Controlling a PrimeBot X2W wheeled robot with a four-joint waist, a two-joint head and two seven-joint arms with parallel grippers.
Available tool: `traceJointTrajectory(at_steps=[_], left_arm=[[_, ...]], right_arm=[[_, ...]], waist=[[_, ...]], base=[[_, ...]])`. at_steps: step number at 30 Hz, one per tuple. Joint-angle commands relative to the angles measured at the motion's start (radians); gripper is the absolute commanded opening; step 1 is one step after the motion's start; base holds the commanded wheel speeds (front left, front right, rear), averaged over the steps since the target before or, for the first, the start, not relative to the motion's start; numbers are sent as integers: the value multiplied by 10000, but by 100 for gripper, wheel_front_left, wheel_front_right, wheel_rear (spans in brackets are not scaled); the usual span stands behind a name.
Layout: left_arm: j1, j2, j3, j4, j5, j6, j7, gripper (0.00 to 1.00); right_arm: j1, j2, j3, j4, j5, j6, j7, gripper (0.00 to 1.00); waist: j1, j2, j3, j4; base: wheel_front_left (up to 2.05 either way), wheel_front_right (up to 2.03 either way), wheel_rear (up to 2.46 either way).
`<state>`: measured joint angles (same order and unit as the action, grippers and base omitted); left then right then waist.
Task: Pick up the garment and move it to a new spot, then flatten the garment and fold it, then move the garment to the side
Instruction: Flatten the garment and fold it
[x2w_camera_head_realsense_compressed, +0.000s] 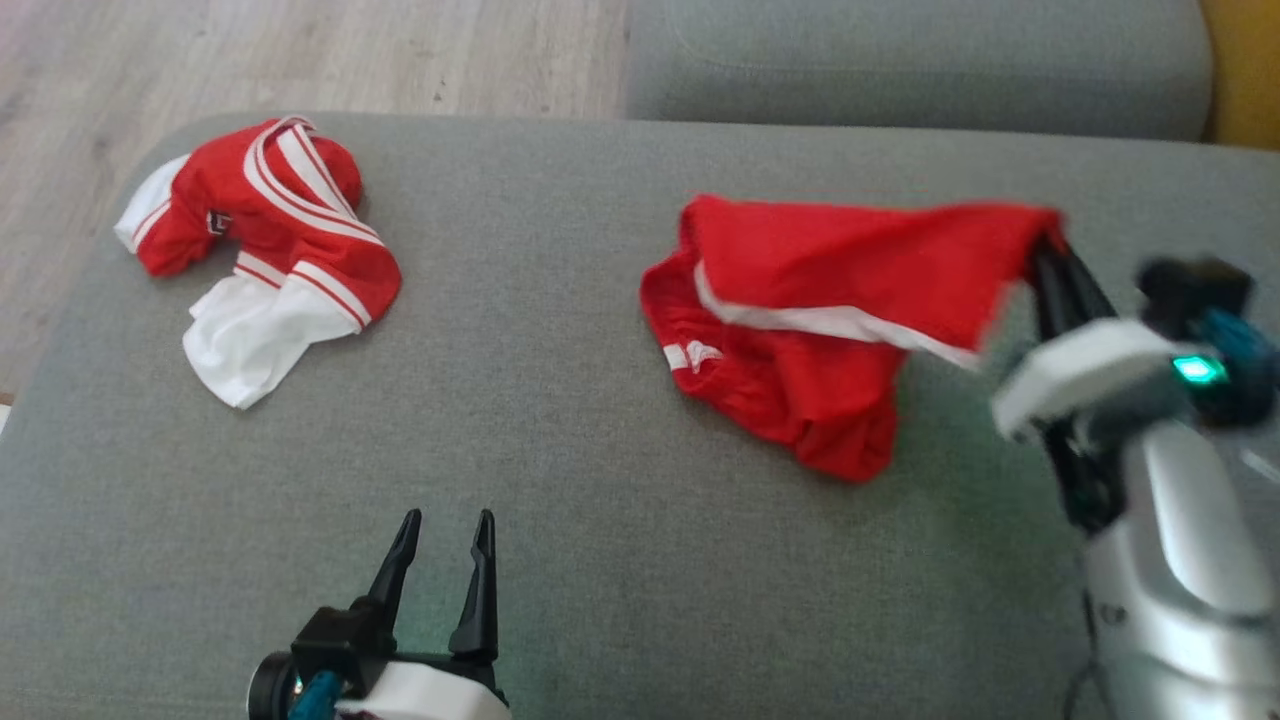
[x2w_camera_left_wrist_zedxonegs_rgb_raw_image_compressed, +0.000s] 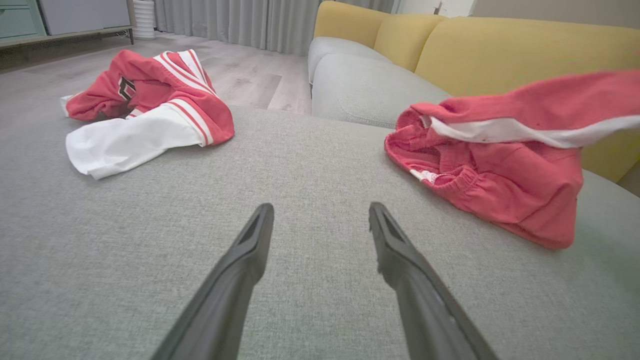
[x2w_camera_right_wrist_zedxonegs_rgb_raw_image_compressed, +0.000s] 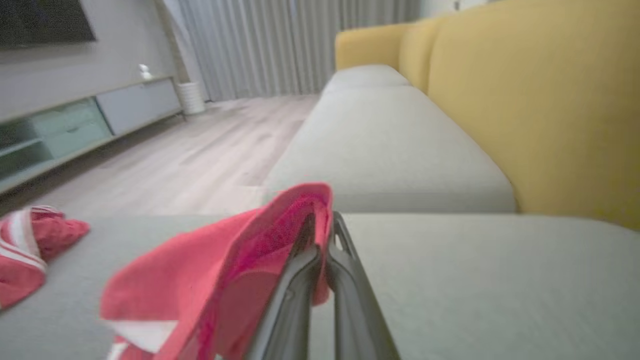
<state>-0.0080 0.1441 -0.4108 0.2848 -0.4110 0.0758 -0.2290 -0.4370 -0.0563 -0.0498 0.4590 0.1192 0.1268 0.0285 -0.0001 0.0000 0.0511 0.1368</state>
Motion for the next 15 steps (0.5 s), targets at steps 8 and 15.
traceJointTrajectory(at_steps=[8,15], left_arm=[[-314,177,358,-402,34,80,-36,100],[-397,173,298,-341,19,90,-56,100]], right_arm=[[874,61,-2178,561,-1368,39,-42,0],[1120,61,-3104,1459,-2149,39,-885,100]], waist=[[1,0,448,-101],[1,0,512,-124]], base=[[0,0,0],[0,0,0]])
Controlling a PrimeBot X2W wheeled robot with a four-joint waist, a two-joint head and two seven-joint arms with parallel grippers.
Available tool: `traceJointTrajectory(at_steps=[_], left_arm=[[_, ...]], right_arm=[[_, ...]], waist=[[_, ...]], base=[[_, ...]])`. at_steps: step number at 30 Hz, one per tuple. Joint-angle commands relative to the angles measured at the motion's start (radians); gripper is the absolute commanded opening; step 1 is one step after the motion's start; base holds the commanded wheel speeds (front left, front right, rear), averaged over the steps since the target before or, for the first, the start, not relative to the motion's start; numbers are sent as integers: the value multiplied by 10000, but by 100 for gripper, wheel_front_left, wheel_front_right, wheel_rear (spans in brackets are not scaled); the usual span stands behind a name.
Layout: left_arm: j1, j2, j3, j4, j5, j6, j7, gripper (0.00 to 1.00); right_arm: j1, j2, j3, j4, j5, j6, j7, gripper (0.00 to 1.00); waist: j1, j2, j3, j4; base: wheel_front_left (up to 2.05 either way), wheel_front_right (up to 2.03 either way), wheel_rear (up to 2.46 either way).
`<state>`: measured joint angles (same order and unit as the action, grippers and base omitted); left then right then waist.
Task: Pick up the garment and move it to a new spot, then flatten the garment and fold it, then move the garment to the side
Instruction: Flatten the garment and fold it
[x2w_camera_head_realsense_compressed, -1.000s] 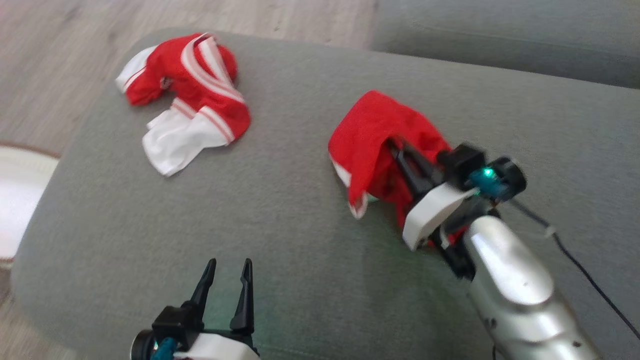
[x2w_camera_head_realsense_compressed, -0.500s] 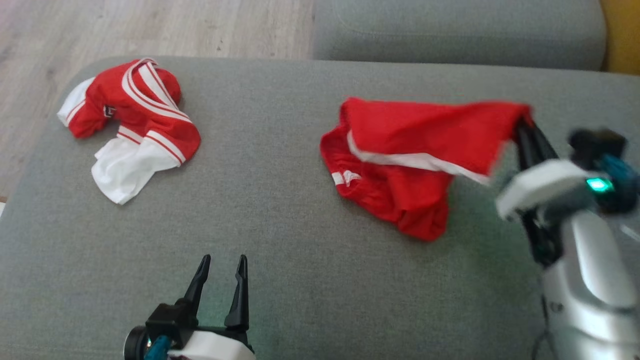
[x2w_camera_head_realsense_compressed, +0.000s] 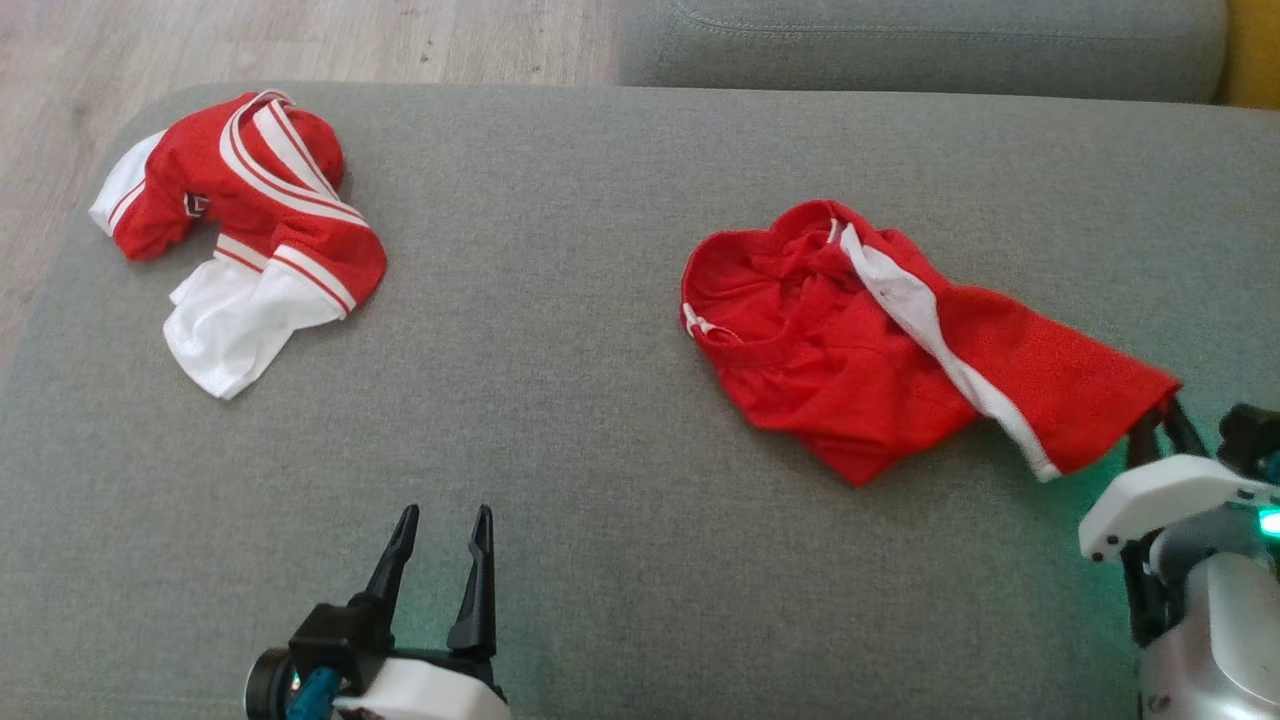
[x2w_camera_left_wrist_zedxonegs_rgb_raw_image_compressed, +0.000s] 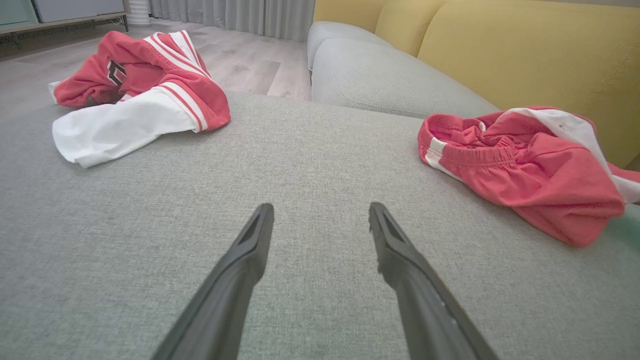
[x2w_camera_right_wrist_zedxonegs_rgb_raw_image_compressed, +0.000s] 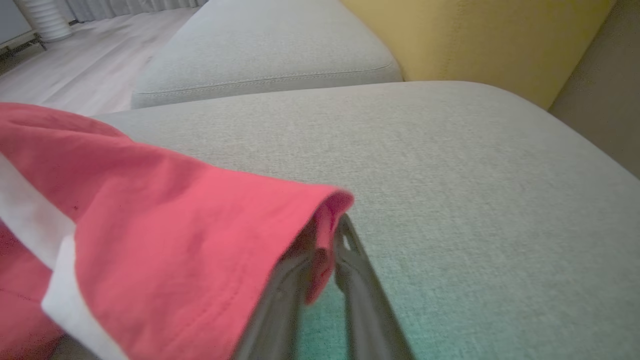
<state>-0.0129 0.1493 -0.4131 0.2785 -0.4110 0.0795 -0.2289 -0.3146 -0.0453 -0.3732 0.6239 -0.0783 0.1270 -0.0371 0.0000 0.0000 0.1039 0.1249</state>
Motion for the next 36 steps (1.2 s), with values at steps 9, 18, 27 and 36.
traceJointTrajectory(at_steps=[9,18,27,36], left_arm=[[-275,157,321,-219,-60,92,-84,100],[-261,110,215,-246,-98,116,-105,100],[-619,-138,14,-121,-99,4,-168,100],[-625,-352,38,244,-165,-114,-282,100]], right_arm=[[-288,-49,-360,-244,-620,37,-953,100],[-1261,-49,2599,-1386,216,37,-343,100],[-2488,-144,4807,-946,-210,37,2003,100],[-3095,-984,5212,374,-1025,37,3734,100]], waist=[[0,0,-239,-64],[0,0,-313,48],[0,0,132,991],[0,0,274,1739]], base=[[0,0,0],[0,0,0],[0,0,0],[0,0,0]])
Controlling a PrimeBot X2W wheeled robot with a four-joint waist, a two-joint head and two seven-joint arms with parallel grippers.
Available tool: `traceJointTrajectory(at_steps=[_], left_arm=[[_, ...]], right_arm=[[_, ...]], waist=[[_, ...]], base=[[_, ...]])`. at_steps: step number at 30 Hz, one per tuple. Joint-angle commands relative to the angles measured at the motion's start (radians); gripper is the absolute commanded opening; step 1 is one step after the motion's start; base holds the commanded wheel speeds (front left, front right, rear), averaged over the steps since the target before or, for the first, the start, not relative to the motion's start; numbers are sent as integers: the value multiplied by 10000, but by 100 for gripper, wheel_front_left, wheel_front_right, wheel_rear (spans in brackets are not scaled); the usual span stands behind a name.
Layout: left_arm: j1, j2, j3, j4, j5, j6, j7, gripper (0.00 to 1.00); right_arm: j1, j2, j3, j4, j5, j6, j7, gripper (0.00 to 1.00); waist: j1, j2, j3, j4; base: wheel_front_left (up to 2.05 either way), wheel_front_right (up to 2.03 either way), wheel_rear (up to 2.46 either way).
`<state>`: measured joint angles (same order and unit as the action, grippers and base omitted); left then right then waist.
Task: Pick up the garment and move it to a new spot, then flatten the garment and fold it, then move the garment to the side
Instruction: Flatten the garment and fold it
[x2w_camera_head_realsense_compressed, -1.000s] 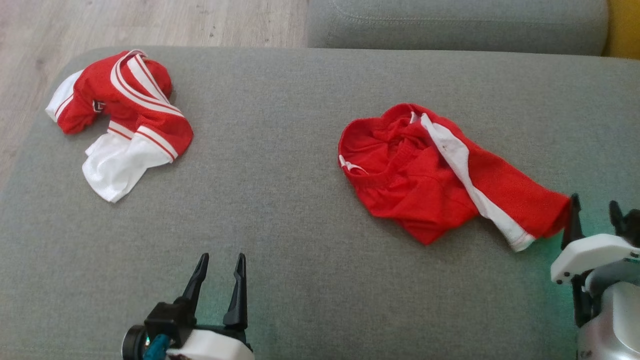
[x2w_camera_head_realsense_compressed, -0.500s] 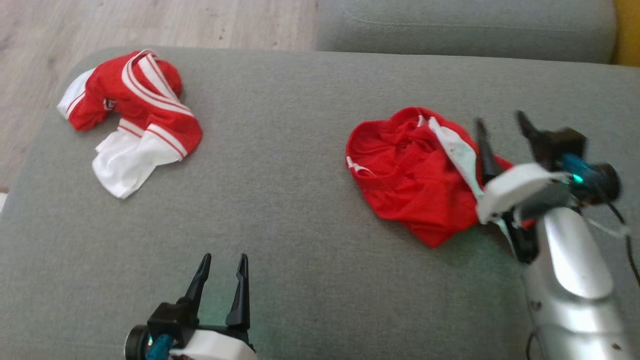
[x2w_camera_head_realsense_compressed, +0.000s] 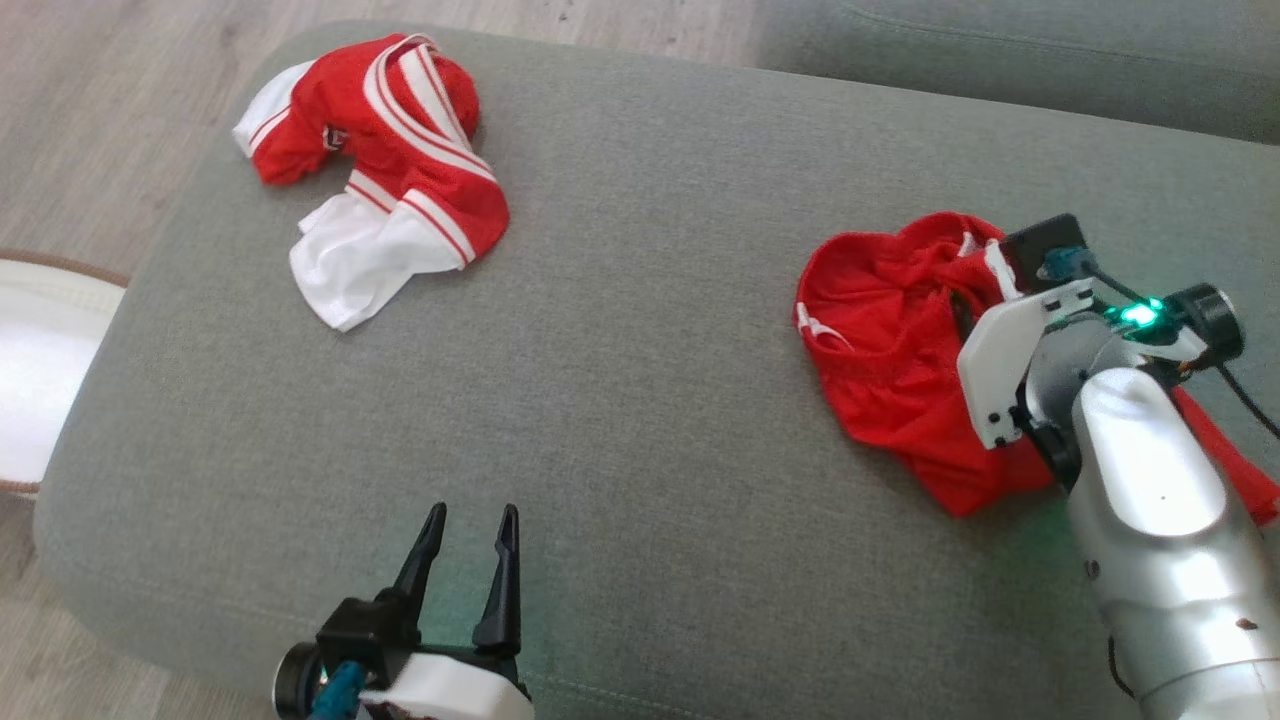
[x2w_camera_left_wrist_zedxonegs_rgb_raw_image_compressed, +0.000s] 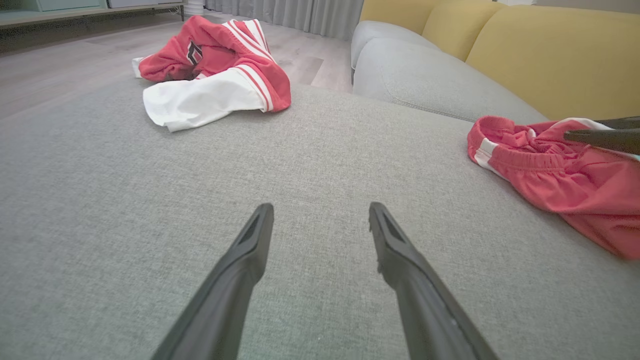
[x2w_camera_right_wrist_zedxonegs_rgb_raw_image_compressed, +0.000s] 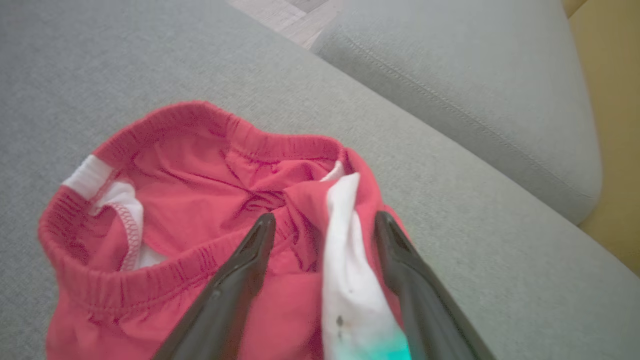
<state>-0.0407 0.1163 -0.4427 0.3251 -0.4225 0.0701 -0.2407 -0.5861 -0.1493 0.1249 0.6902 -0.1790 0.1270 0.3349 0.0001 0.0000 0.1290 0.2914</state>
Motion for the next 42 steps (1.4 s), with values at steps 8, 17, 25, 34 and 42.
traceJointTrajectory(at_steps=[8,17,25,34,42], left_arm=[[-335,-54,429,-84,34,-114,-199,100],[-102,45,456,77,124,-149,-206,100],[253,288,525,-19,111,-38,-193,100],[358,507,606,-324,36,95,-72,100],[239,525,550,-408,-4,123,-39,100]], right_arm=[[-497,46,-52,356,-139,37,-20,0],[-596,613,157,354,17,37,-1463,0],[-5,932,2572,-1177,1826,37,-2298,0],[1119,477,5293,-3818,3822,37,-1809,0],[1925,156,6368,-3205,4304,37,-1768,0]], waist=[[-1,0,-25,90],[-1,0,-516,-467],[-1,0,-1176,-1225],[-1,0,-1256,-1731],[-1,0,-976,-1463]], base=[[0,0,0],[0,0,0],[0,0,0],[0,0,0],[0,0,0]])
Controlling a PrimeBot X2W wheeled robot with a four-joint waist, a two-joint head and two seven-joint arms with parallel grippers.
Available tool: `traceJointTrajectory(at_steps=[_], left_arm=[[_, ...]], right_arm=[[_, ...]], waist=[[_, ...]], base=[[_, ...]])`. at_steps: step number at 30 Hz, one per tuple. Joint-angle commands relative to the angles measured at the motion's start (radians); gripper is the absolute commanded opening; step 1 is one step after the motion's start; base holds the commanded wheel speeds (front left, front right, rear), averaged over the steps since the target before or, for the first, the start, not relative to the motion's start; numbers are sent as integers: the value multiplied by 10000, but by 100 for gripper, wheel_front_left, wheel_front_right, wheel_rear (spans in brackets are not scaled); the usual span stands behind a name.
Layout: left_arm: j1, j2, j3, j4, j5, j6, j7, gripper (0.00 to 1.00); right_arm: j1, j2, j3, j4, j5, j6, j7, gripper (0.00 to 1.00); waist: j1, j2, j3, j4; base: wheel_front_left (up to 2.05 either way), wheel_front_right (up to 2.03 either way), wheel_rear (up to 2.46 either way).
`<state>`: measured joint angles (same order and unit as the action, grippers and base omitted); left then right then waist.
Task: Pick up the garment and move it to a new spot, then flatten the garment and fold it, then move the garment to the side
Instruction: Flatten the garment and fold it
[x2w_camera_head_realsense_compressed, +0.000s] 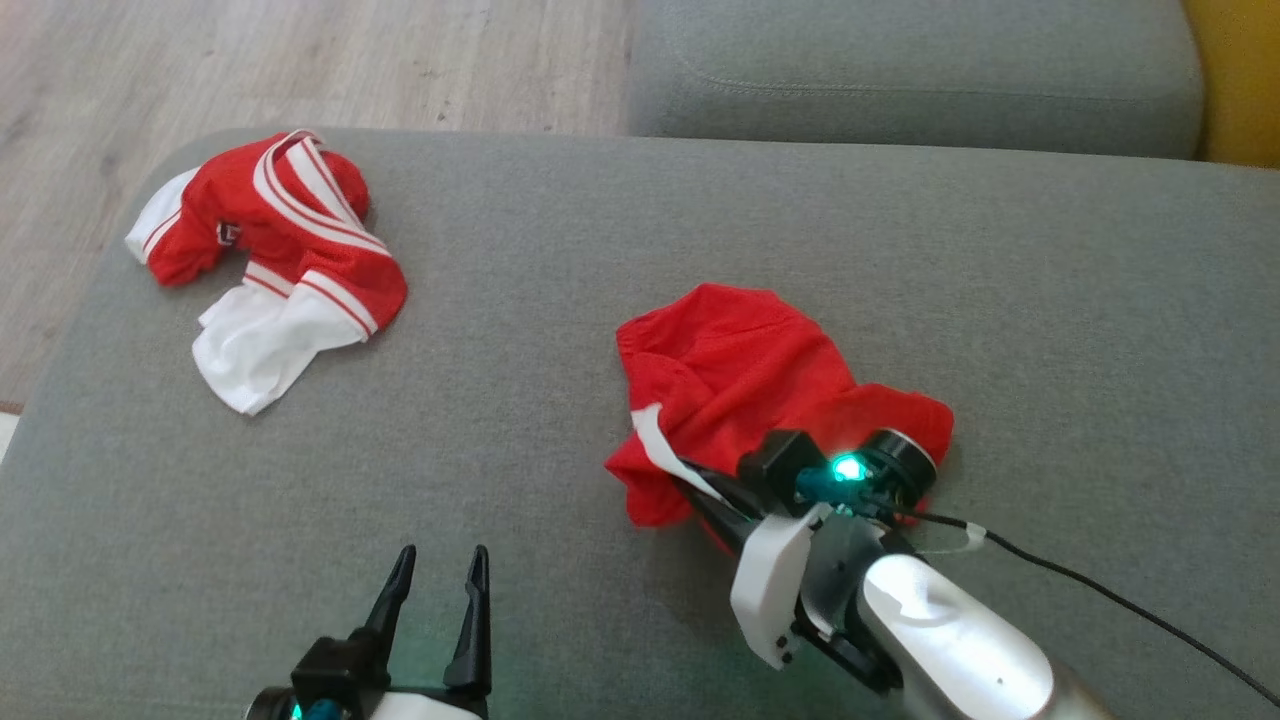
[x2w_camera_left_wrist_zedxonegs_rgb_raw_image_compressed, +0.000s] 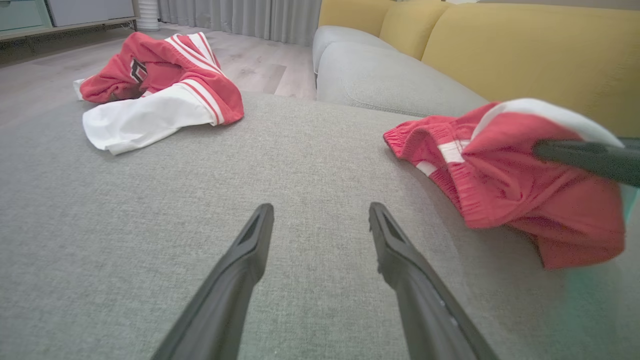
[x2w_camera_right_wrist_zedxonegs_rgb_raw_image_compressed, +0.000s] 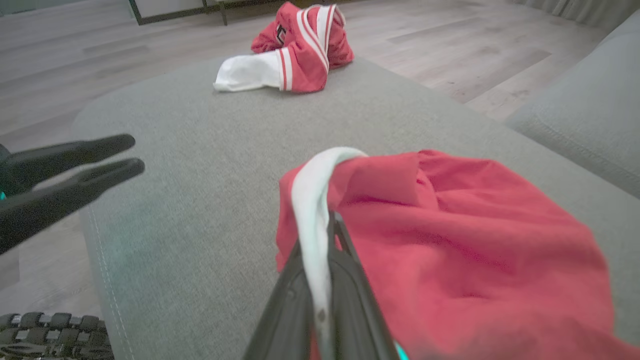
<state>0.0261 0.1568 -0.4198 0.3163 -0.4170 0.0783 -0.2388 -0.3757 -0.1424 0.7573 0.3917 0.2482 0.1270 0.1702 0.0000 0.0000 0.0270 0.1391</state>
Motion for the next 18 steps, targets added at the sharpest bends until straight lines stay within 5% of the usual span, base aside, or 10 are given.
traceJointTrajectory(at_steps=[1,8,9,10,12,18], left_arm=[[-437,121,321,-315,-67,44,-61,100],[-403,129,355,-276,-137,87,-91,100],[-393,128,362,-273,-146,101,-95,100],[-384,127,365,-273,-151,115,-99,100],[-378,127,366,-280,-154,126,-103,100],[-289,159,372,-339,-173,192,-120,100]], right_arm=[[-179,74,81,-24,-33,37,-171,0],[-85,223,259,997,-113,37,-543,0],[-75,261,235,1039,-59,37,-688,29],[-70,293,223,1063,-39,37,-836,92],[-58,323,192,1061,-14,37,-986,100],[266,440,-590,587,154,37,-1626,100]], waist=[[0,0,57,88],[0,0,63,107],[0,0,52,76],[0,0,35,39],[0,0,18,-6],[0,0,-95,-305]], base=[[0,0,0],[0,0,0],[0,0,0],[0,0,0],[0,0,0],[0,0,0]])
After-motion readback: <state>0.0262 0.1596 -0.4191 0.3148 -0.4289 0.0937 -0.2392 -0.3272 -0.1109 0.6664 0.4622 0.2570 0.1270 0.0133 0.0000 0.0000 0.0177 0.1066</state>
